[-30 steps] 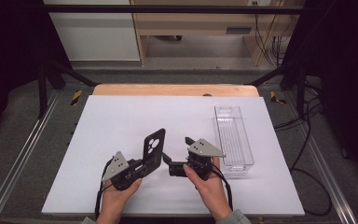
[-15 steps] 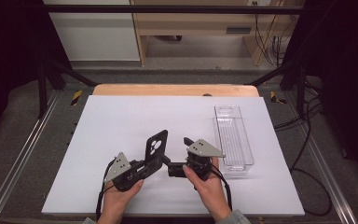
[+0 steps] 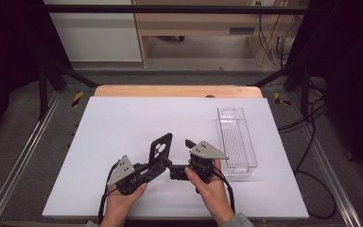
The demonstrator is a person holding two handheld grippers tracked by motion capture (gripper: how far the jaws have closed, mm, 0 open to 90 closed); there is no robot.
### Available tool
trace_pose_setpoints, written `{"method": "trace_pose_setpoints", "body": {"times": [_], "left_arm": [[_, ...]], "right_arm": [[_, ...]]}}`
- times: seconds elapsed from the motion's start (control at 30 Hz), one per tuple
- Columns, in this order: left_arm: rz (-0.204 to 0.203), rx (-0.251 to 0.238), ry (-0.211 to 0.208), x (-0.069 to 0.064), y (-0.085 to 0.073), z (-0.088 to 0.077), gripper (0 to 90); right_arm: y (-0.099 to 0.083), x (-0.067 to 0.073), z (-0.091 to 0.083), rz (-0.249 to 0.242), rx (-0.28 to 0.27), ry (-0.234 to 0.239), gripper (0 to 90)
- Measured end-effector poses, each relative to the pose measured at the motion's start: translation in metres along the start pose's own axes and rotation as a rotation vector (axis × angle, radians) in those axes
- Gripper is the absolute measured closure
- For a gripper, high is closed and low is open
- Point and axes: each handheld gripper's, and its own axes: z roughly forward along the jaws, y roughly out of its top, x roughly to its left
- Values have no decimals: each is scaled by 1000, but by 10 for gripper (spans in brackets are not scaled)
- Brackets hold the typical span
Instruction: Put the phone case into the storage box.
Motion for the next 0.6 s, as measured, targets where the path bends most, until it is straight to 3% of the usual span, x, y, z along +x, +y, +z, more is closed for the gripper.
{"method": "trace_pose_setpoints", "body": {"times": [0.6], "left_arm": [[7, 6, -19, -6, -1, 3, 848]], "right_arm": [[-1, 2, 1, 35, -12, 40, 45]]}}
